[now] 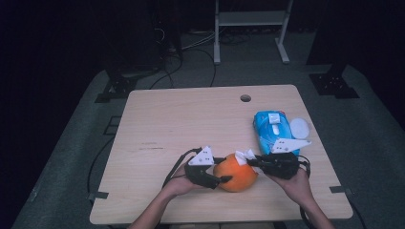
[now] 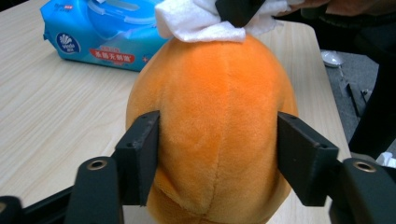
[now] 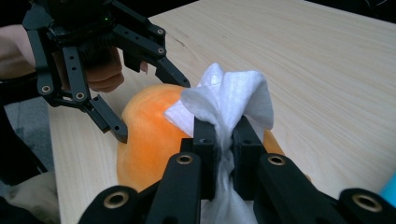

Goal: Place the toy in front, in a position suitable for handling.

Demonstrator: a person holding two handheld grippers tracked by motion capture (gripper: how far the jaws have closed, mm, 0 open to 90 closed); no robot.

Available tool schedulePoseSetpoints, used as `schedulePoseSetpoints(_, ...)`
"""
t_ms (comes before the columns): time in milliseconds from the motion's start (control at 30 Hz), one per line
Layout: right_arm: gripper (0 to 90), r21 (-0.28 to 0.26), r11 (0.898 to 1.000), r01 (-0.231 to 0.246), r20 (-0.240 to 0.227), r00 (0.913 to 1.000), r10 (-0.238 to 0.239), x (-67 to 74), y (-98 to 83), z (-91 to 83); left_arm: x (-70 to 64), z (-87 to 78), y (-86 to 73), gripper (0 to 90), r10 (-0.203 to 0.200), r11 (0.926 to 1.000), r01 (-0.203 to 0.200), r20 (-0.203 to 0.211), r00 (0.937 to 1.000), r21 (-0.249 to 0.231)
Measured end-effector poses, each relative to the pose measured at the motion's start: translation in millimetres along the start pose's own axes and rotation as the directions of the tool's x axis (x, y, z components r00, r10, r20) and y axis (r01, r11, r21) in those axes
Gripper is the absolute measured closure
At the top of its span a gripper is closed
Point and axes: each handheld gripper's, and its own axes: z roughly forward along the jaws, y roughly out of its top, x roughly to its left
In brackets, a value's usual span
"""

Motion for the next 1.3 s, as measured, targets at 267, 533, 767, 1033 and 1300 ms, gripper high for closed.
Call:
schedulePoseSetpoints(267, 82.4, -0.019, 0.988, -0.152, 0.026, 0.988, 0.152, -35.6, -19.5, -6.0, 6.7, -3.7, -6.1, 37.4, -0.026, 0.9996, 0.026, 0.022, 0.9994, 0.011)
schedulePoseSetpoints(533, 82.4, -0.019, 0.99, -0.136, 0.006, 0.9906, 0.137, -35.1, -11.7, 2.5, 9.8, -6.7, -10.9, 36.1, -0.037, 0.9993, 0.037, 0.03, 0.9989, 0.009)
schedulePoseSetpoints(767, 82.3, 0.004, 0.993, -0.117, 0.025, 0.9928, 0.117, -27.7, -14.8, -2.5, 9.5, -5.2, -8.0, 36.2, -0.038, 0.9993, 0.038, 0.023, 0.999, 0.005)
schedulePoseSetpoints(1033, 82.3, -0.017, 1.0, 0.004, -0.064, 0.9979, -0.005, 10.2, 13.3, 14.0, -1.5, 0.1, 2.2, 37.3, 0.001, 1.0, -0.001, -0.003, 1.0, -0.003)
schedulePoseSetpoints(1300, 82.3, 0.019, 0.997, 0.069, -0.039, 0.9969, -0.068, 17.8, 15.3, 19.9, 1.5, -0.9, -0.1, 23.2, -0.02, 0.9981, 0.021, 0.022, 0.9996, -0.057)
